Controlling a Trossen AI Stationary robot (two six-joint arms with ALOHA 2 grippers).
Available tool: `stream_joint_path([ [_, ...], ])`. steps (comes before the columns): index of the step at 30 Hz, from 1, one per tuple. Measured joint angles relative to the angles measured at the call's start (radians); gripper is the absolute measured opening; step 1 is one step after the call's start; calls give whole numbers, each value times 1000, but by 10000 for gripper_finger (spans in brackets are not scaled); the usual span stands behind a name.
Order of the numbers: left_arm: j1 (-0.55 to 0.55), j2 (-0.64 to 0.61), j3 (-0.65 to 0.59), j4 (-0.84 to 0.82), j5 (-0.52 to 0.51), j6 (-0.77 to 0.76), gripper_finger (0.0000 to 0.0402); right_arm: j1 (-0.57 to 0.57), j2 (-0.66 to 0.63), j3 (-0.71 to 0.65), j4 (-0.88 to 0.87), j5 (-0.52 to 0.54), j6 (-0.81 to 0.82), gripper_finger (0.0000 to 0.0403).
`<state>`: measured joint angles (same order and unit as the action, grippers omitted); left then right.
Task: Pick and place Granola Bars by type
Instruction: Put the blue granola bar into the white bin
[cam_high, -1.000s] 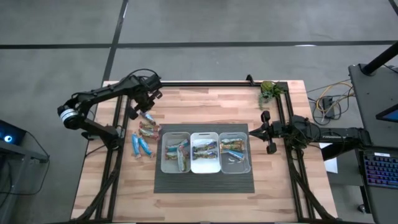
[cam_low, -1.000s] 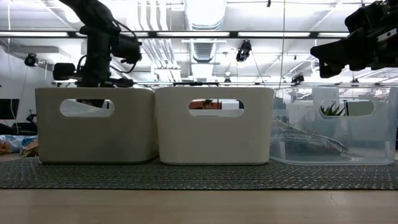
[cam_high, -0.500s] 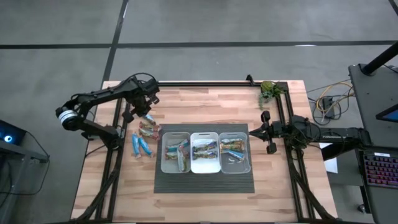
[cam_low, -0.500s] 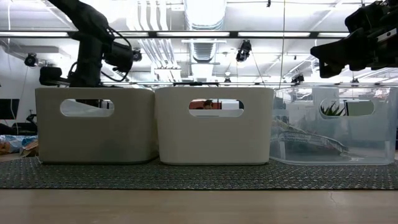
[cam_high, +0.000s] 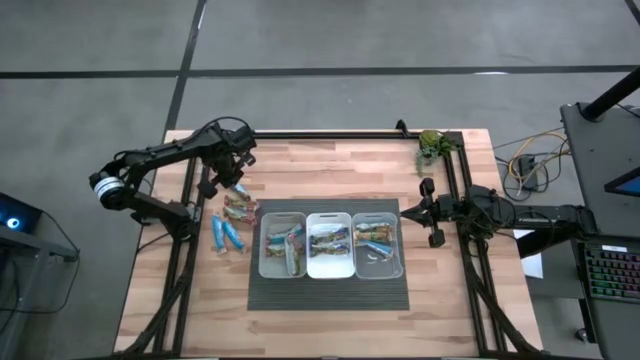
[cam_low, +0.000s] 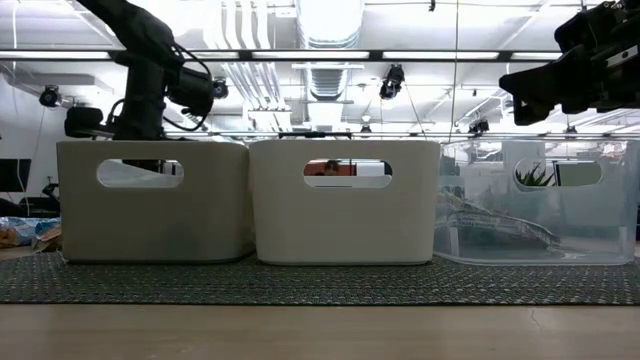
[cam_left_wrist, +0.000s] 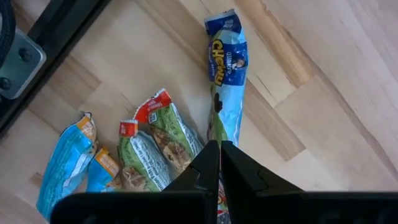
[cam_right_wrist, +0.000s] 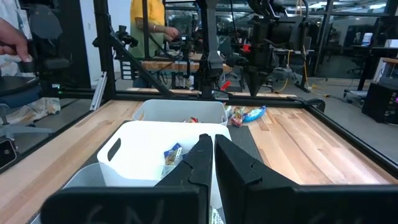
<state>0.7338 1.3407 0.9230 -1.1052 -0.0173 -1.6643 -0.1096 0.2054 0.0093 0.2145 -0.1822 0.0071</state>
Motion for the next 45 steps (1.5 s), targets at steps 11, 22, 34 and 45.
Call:
stream_joint_path([
  [11,0,0,0,8,26,13,11,0,0,0,0,0,0,9],
  [22,0,0,-3,10,41,13,104,0,0,0,0,0,0,9],
  [34,0,0,-17,13,49,8,117,0,0,0,0,0,0,9],
  [45,-3,0,-10,17,58,85,117,0,0,0,0,0,0,9],
])
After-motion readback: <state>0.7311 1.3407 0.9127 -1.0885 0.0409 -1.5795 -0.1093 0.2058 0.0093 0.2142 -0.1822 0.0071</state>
